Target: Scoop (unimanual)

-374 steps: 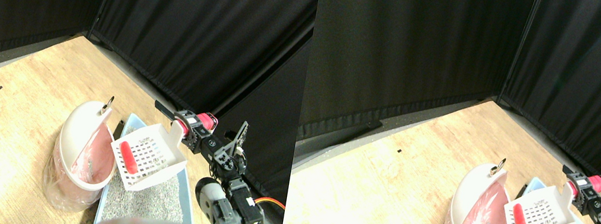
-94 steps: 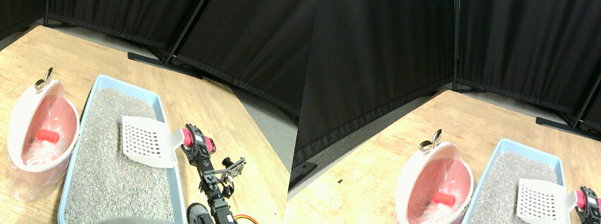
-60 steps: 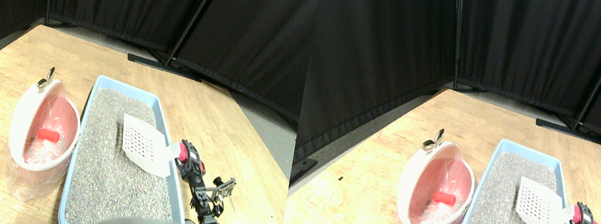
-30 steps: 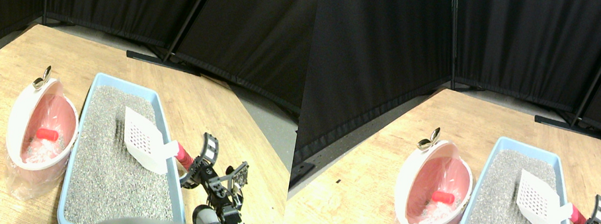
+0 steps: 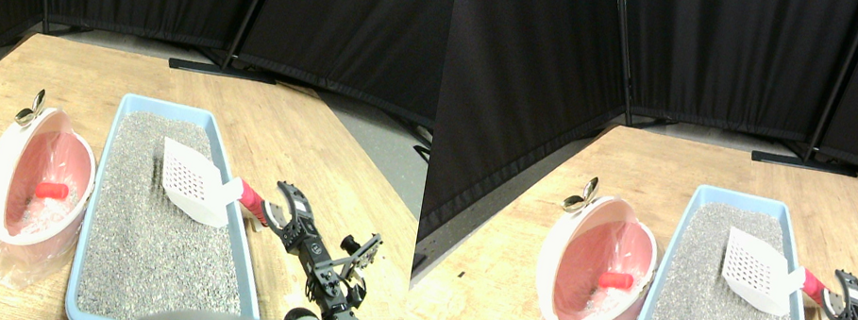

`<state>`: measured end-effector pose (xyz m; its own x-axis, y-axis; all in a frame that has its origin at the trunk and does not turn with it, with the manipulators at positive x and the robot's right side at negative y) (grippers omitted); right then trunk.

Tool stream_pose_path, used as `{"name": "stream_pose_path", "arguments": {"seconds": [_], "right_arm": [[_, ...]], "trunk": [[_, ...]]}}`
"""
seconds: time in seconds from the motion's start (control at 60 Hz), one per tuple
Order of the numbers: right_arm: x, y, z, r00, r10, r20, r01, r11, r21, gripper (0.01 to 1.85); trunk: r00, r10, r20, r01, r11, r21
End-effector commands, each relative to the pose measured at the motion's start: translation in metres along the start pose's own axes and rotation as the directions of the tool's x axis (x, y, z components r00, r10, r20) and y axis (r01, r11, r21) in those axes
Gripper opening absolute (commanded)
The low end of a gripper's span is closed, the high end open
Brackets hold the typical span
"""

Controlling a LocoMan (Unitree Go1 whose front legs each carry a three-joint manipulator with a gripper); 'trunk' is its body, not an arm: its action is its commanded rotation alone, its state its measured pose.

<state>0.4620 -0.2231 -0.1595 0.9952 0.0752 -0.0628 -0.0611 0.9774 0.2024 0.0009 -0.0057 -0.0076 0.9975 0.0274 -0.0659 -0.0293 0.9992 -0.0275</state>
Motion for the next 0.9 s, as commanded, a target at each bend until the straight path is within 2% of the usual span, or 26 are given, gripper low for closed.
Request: {"name": "stream_pose_path", "arguments": {"seconds": [0.017,0.167,0.217,0.483,0.9], "right_arm": [[-0.002,0.007,0.01,0.996,0.055,0.067,-0.053,0.998,-0.033,0.05],[-0.008,0.007,0.009,0.997,0.041,0.063,-0.038,0.998,-0.056,0.05],[-0.011,0.007,0.007,0.996,0.062,0.057,-0.057,0.995,-0.083,0.05],[-0.02,0.009,0.0,0.999,0.01,0.049,-0.006,0.997,-0.073,0.05],[-0.018,0.011,-0.002,0.998,0.01,0.062,-0.004,0.995,-0.1,0.05]], "trunk": [[0.9997,-0.022,0.01,0.023,0.9996,-0.016],[0.9995,-0.032,0.006,0.032,0.9994,-0.012],[0.9995,-0.032,0.004,0.032,0.9994,-0.01],[0.9992,-0.04,0.002,0.04,0.9992,-0.006],[0.9987,-0.051,0.003,0.051,0.9986,-0.008]]}}
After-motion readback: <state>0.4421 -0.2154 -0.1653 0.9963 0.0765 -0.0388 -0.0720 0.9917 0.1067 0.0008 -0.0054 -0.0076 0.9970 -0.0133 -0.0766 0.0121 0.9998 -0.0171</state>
